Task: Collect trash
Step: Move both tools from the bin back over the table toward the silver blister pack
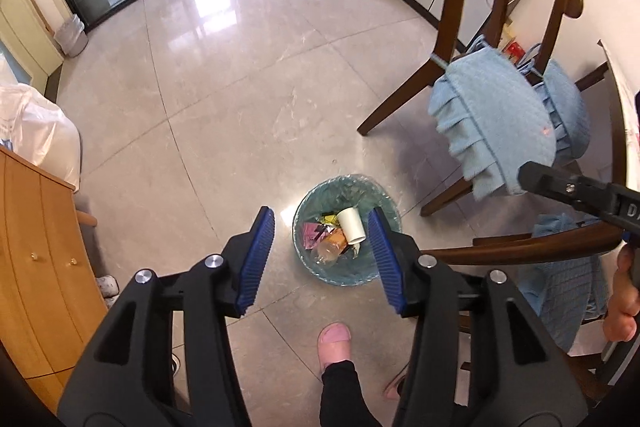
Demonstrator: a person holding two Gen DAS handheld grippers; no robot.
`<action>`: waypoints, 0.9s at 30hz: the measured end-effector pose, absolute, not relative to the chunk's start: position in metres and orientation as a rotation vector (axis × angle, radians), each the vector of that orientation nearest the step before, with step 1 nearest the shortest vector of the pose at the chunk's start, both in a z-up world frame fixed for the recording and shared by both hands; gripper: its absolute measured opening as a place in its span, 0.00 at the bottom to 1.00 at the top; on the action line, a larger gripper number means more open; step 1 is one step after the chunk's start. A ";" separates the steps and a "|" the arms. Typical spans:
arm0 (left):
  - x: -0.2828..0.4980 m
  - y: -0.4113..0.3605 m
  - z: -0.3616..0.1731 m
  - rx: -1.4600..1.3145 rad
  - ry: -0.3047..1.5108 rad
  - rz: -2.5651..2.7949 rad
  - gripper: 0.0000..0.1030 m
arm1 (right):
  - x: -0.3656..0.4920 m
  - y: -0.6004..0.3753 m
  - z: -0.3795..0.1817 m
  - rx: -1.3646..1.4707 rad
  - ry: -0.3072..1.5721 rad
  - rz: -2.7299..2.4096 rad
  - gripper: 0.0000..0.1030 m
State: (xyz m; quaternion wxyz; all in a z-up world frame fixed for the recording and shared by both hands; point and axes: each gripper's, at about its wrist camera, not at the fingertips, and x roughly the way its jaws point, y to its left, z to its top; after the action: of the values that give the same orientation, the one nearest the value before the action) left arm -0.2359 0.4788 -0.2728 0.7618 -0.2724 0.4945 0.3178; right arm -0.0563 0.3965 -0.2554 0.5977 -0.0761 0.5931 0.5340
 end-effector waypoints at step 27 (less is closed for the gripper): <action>-0.049 0.208 -0.087 -0.202 0.996 0.103 0.68 | 0.034 0.001 -0.114 0.198 1.157 0.639 0.45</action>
State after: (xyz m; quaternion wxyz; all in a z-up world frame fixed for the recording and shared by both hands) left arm -0.0486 0.2080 -0.0872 0.8725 -0.0968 0.4765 0.0491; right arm 0.0341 0.0012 -0.1142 0.7851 0.0918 0.5362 0.2961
